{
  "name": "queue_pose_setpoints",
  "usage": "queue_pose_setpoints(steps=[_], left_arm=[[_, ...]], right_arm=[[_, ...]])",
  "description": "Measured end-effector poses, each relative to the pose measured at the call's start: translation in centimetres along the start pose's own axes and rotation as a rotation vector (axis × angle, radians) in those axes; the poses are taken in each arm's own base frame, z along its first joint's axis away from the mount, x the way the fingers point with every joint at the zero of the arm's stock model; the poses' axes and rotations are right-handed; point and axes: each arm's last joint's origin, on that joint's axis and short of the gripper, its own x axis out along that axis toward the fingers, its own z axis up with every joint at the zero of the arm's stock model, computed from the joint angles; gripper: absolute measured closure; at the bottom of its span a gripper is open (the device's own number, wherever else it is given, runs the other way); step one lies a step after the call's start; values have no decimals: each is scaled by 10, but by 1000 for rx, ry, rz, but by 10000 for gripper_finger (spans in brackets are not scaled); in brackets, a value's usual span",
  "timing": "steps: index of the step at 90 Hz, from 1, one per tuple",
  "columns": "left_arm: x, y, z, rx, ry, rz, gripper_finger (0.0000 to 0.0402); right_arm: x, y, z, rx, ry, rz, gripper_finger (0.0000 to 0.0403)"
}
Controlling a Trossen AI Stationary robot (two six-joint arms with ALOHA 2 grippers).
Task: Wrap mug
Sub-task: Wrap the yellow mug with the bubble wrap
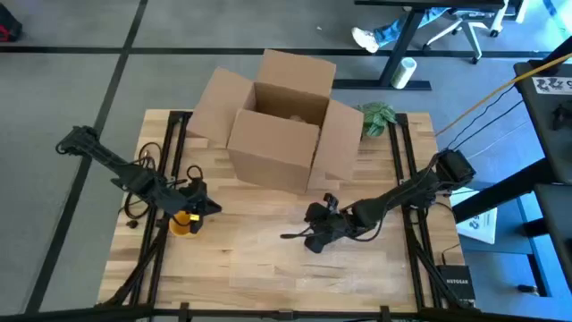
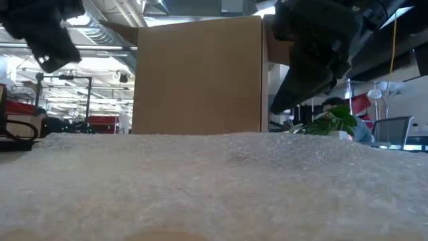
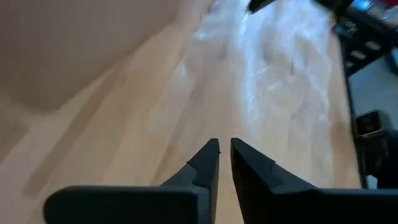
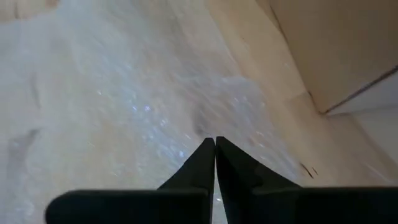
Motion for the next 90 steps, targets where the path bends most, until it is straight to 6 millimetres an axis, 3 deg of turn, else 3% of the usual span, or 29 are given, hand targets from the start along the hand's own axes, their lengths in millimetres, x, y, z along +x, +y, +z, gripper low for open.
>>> queue_pose_setpoints(steps=[16, 31, 67, 90], left_arm=[[0, 4, -3, 1, 29, 32, 312], [-3, 4, -3, 125, 41, 27, 280], [-66, 3, 34, 91, 237, 115, 276], [-64, 11, 18, 31, 559, 241, 276]], right_arm=[[0, 1, 0, 3, 1, 10, 403], [0, 1, 0, 5, 1, 11, 403], [0, 3, 4, 24, -30, 39, 403], [0, 4, 4, 26, -32, 40, 403]])
